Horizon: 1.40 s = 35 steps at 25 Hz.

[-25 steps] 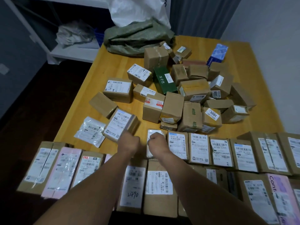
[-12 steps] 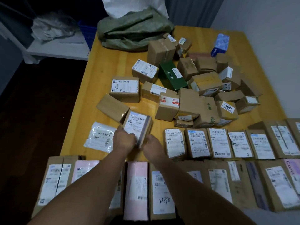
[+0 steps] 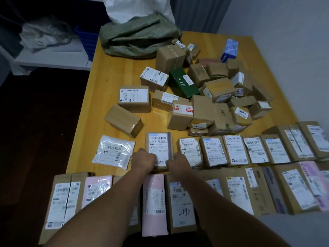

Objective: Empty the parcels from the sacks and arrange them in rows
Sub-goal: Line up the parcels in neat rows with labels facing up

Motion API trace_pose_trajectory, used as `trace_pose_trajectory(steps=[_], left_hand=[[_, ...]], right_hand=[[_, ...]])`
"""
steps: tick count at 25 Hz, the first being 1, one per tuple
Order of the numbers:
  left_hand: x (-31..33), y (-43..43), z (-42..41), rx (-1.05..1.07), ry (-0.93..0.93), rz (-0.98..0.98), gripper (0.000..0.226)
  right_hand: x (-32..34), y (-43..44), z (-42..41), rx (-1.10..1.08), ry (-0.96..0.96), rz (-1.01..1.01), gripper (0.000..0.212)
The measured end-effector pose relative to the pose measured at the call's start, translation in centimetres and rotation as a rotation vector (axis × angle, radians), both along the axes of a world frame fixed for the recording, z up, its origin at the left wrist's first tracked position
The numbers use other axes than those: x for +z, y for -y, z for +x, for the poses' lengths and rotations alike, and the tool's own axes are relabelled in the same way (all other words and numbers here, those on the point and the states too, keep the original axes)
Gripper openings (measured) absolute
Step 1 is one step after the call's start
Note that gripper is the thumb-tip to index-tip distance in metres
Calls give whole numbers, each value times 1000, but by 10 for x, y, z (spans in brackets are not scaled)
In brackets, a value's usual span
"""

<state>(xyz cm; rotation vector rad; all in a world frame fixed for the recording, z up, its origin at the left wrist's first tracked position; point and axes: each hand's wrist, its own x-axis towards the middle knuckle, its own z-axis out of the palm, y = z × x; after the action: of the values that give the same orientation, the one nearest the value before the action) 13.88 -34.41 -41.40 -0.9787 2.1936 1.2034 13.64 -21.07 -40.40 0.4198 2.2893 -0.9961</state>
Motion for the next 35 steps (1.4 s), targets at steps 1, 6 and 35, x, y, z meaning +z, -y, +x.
trace_pose_trajectory(steps=[1, 6, 35], left_hand=[[-1, -3, 2, -7, 11, 5, 48], [2, -18, 5, -38, 17, 14, 43], [27, 18, 17, 229, -82, -64, 29]], right_hand=[[0, -4, 1, -2, 6, -6, 10], [4, -21, 1, -9, 6, -21, 28], [41, 14, -30, 238, -63, -64, 10]])
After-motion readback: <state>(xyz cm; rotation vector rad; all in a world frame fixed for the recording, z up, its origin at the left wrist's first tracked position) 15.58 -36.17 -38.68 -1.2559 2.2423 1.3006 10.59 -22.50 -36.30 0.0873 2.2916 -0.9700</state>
